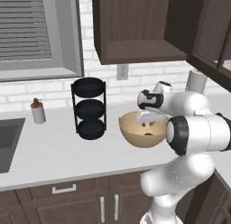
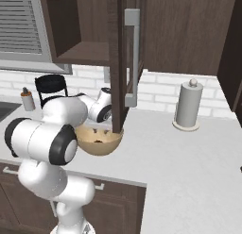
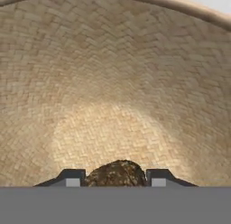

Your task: Open the cabinet, pick up the bread from the cabinet and place it in the basket. Then move the basket to the dining counter.

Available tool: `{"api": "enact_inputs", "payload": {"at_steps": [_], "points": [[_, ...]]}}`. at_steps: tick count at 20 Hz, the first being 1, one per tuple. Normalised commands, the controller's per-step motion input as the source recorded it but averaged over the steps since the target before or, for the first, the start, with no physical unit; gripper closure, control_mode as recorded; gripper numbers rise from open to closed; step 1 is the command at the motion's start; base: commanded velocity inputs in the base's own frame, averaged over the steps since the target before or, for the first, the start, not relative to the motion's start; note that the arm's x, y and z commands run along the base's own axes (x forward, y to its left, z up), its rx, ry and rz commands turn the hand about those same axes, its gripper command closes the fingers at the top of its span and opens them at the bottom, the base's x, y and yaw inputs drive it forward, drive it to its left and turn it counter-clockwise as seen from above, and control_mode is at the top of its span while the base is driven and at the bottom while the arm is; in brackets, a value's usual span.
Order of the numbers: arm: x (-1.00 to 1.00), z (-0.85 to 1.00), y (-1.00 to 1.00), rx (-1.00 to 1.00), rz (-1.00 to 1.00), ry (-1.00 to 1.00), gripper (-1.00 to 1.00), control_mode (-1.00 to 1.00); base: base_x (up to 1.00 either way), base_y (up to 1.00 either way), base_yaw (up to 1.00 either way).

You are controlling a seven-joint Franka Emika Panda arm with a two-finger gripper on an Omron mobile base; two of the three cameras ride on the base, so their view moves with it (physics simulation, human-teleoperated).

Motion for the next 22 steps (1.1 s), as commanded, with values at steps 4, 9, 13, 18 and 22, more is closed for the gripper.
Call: {"api": "enact_inputs", "payload": {"at_steps": [4,9,13,18,22], "points": [[-0.6,0.34,0.01,0.0,-0.1,-0.11,-1.0,-1.0,0.0,0.0,0.0],[-0.7,0.48,0.02,-0.02,-0.38,-0.11,-1.0,-1.0,0.0,0.0,0.0],[-0.44,0.4,0.0,0.0,-0.59,0.0,-1.0,-1.0,0.0,0.0,0.0],[-0.36,0.36,-0.05,0.0,-0.61,0.05,-1.0,-1.0,0.0,0.0,0.0],[-0.41,0.47,-0.17,0.0,-0.56,0.1,-1.0,-1.0,0.0,0.0,0.0]]}}
